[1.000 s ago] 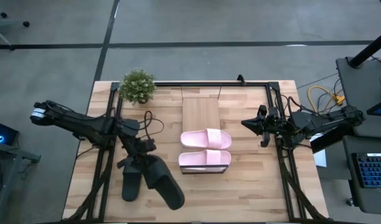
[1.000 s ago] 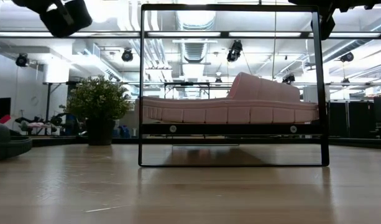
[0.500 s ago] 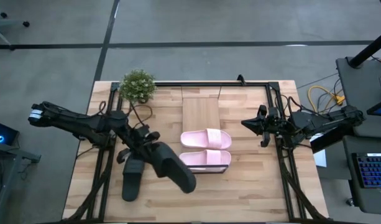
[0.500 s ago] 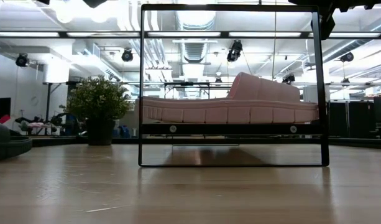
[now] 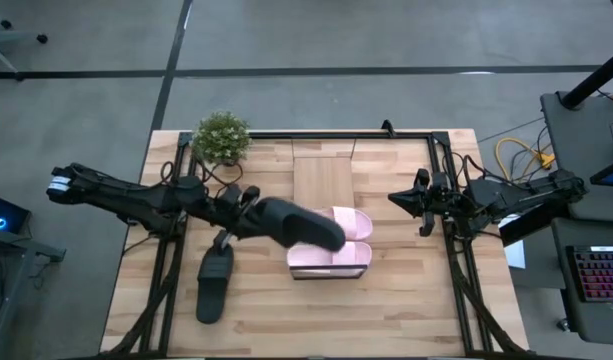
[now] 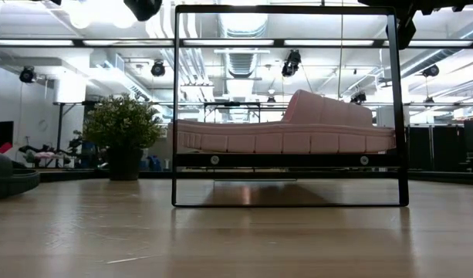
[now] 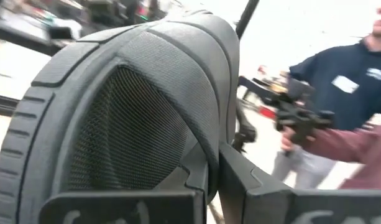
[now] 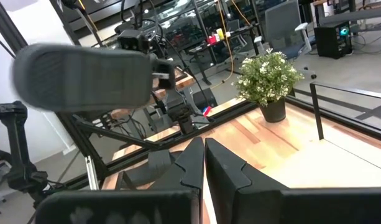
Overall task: Pick and place slides into the shelf
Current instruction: Put the right black slide on the shelf
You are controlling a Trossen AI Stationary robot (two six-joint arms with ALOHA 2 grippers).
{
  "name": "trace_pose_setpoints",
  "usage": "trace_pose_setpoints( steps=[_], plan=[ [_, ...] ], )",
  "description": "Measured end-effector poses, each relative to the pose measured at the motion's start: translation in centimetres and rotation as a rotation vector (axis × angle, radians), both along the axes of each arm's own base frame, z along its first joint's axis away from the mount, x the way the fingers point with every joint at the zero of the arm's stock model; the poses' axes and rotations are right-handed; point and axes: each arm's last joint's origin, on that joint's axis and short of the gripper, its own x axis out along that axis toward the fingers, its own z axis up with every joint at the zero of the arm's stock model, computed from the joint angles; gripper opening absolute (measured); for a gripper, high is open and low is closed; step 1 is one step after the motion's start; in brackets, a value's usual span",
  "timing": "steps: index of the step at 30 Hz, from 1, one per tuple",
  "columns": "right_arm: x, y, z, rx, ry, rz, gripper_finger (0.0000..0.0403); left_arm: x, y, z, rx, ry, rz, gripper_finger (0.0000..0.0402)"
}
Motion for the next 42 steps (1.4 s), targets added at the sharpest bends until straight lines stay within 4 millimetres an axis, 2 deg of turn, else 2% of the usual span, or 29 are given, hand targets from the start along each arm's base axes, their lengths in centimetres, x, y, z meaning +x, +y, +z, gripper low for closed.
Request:
trace_pose_setpoints(
  steps=[6,21,31,42],
  plan=[
    [0.0,0.0,0.0,0.0,-0.001,0.0,0.0009,0.1,0.4,0.0,0.023,-0.006,0.153,0.0],
    [0.0,0.0,0.0,0.001,-0.002,0.0,0.0009,0.2,1.1,-0.1,0.126,-0.003,0.407,0.0],
    [0.0,0.0,0.0,0.001,-0.002,0.0,0.0009,0.2,1.2,-0.4,0.143,0.005,0.423,0.0],
    [0.0,0.0,0.0,0.001,-0.002,0.0,0.0009,0.2,1.8,-0.4,-0.04,0.026,0.518,0.0]
  ],
)
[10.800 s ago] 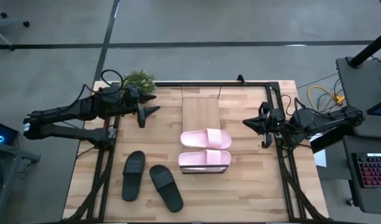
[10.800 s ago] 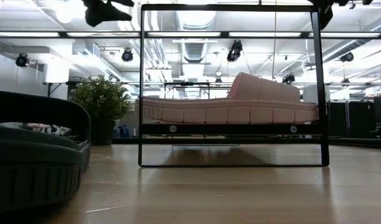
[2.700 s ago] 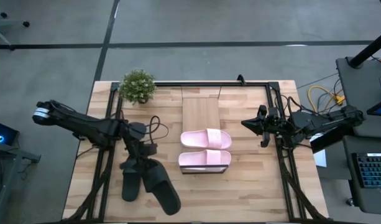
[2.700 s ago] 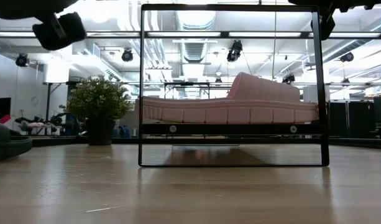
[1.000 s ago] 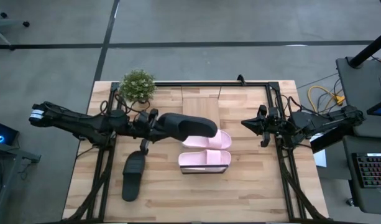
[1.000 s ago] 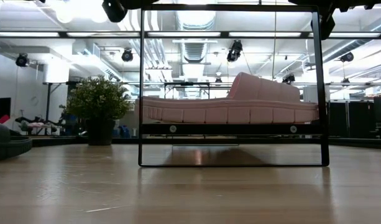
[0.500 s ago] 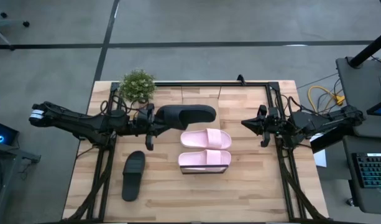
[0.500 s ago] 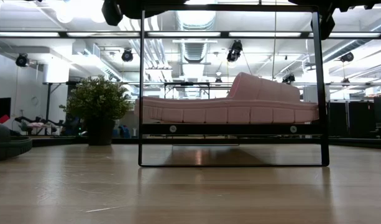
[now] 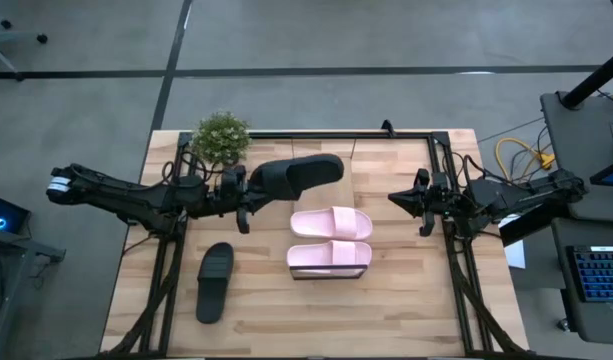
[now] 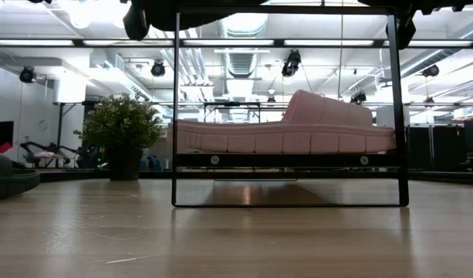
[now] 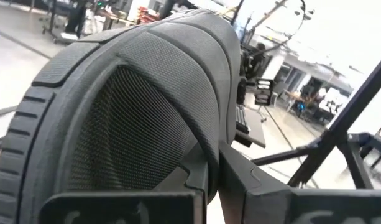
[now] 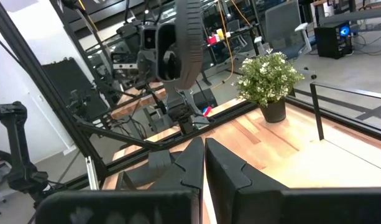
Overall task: Pick and place slides into the shelf
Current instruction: Put the right black slide on the shelf
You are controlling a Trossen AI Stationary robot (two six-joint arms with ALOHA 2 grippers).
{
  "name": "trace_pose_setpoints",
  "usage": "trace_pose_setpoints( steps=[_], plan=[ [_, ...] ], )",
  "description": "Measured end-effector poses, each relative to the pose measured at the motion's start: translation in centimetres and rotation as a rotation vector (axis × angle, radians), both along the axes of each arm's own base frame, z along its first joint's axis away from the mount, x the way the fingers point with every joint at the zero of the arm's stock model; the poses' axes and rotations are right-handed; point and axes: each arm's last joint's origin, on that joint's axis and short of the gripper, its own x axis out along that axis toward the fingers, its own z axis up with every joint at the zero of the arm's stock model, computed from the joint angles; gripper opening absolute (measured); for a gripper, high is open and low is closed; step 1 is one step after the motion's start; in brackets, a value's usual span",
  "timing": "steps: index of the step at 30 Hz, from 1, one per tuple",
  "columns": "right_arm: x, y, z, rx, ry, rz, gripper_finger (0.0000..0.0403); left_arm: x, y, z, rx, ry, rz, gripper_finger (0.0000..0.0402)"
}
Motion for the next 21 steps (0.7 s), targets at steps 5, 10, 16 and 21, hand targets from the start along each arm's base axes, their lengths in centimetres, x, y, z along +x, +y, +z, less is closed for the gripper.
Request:
trace_pose_setpoints(
  steps=[5,10,16,21],
  plan=[
    [0.0,0.0,0.0,0.0,0.0,0.0,0.0009,0.0,0.5,0.0,-0.04,-0.009,0.014,0.0],
    [0.0,0.0,0.0,0.0,0.0,0.0,0.0009,0.0,1.4,0.9,-0.061,-0.04,0.021,0.0],
    [0.0,0.0,0.0,0.0,0.0,0.0,0.0009,0.2,3.0,2.7,-0.048,-0.022,0.007,0.0],
    [0.0,0.0,0.0,0.0,0.0,0.0,0.0009,0.6,4.8,3.8,-0.052,0.014,-0.009,0.0]
  ],
)
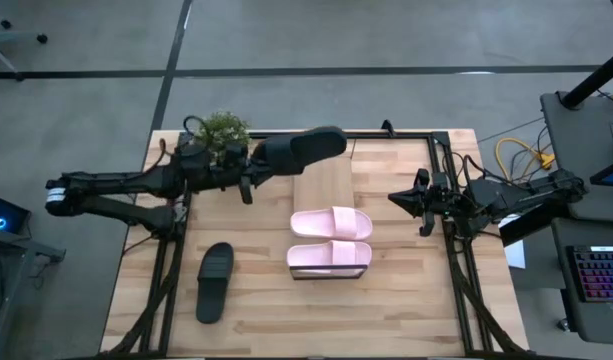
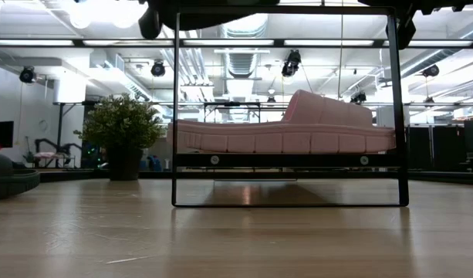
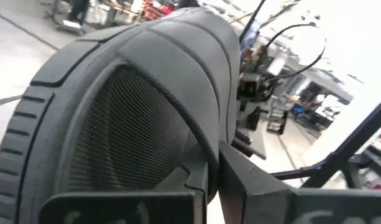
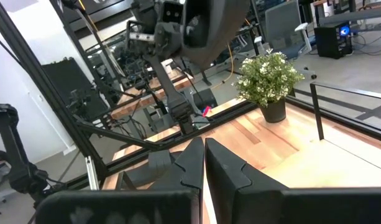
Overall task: Pick and place slides into the shelf
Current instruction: Put the right black slide on the shelf
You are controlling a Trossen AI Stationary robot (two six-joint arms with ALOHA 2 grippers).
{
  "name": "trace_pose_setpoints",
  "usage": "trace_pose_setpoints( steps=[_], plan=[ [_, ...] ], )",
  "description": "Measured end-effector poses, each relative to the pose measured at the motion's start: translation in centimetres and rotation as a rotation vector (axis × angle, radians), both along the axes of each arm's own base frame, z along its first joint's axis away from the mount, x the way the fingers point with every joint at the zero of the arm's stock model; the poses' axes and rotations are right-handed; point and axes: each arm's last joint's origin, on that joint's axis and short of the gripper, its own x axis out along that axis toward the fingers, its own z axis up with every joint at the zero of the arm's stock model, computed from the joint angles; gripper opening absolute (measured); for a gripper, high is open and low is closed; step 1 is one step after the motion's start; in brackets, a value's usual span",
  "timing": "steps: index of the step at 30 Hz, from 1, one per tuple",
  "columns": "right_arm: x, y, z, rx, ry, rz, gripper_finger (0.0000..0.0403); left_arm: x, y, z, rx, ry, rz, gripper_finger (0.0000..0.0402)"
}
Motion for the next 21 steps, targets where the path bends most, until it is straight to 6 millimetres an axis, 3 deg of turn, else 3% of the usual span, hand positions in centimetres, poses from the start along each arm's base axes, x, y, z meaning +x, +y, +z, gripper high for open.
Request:
trace_pose_setpoints(
  steps=[9,21],
  plan=[
    [0.0,0.0,0.0,0.0,0.0,0.0,0.0009,1.4,3.5,1.9,-0.025,-0.006,-0.018,0.0],
    [0.0,0.0,-0.1,-0.001,0.005,0.0,0.0009,5.9,8.6,1.9,-0.219,0.052,-0.118,0.0]
  ],
)
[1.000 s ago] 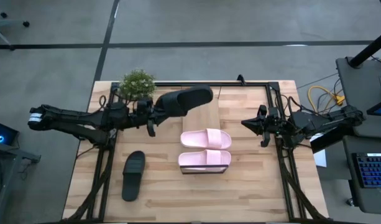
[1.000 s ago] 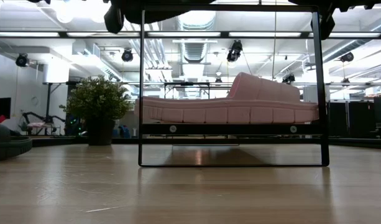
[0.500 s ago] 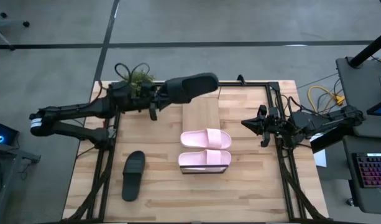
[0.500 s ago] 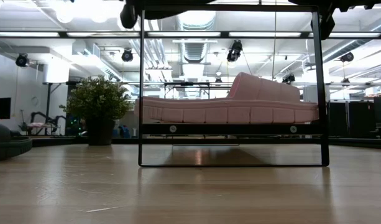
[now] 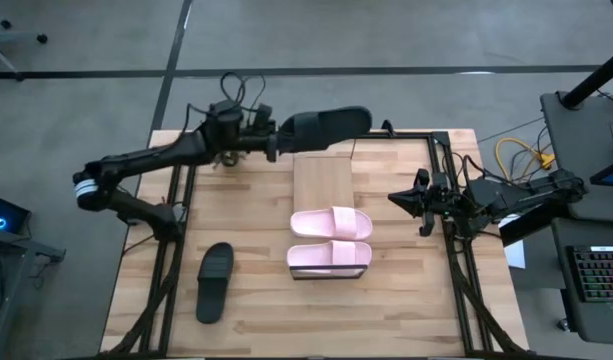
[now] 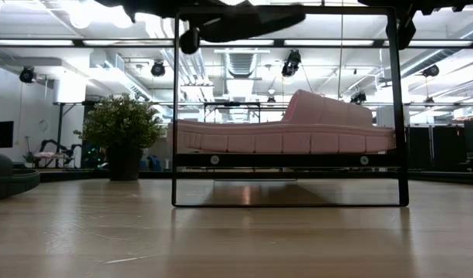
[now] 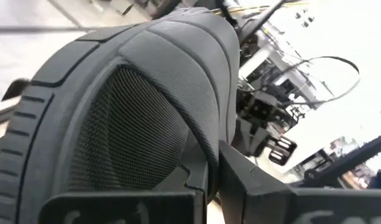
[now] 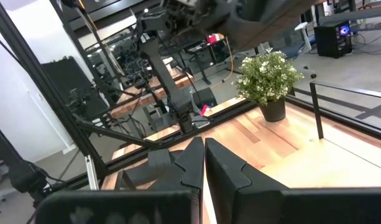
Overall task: Pick and place slides into the shelf
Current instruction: Put the right black slide on the shelf
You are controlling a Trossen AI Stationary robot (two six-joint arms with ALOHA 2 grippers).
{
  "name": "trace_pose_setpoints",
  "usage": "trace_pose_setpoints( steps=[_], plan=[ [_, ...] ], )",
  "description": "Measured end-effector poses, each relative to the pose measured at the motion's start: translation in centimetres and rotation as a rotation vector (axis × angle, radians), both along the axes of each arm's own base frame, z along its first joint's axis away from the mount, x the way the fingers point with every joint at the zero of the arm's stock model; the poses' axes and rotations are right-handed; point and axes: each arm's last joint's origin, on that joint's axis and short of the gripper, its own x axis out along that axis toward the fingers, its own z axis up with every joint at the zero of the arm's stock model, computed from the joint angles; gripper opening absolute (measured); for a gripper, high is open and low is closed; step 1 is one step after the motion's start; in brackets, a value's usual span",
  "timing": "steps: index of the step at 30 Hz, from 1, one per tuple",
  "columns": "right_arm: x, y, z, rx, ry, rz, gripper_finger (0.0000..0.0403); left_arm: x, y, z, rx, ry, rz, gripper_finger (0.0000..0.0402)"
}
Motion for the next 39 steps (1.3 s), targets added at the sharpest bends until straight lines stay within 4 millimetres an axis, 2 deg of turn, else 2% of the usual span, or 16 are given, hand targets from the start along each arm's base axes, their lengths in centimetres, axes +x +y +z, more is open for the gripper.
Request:
trace_pose_setpoints(
  steps=[5,12,21,26,39],
  plan=[
    [0.0,0.0,0.0,0.0,0.002,0.0,0.0009,1.1,1.6,-0.4,-0.092,0.056,0.009,0.0],
    [0.0,0.0,0.0,-0.002,0.004,0.0,0.0009,1.0,2.7,-2.5,-0.202,0.287,0.042,0.0],
    [0.0,0.0,-0.3,-0.009,0.033,0.0,0.0009,0.5,3.1,-2.7,-0.25,0.323,0.062,0.0],
    [0.0,0.0,-0.4,-0.012,0.039,0.0,0.0009,0.5,3.5,-4.2,-0.299,0.411,0.079,0.0],
    [0.0,0.0,-0.4,-0.011,0.039,0.0,0.0009,1.7,4.1,-6.5,-0.345,0.468,0.037,0.0]
  ],
)
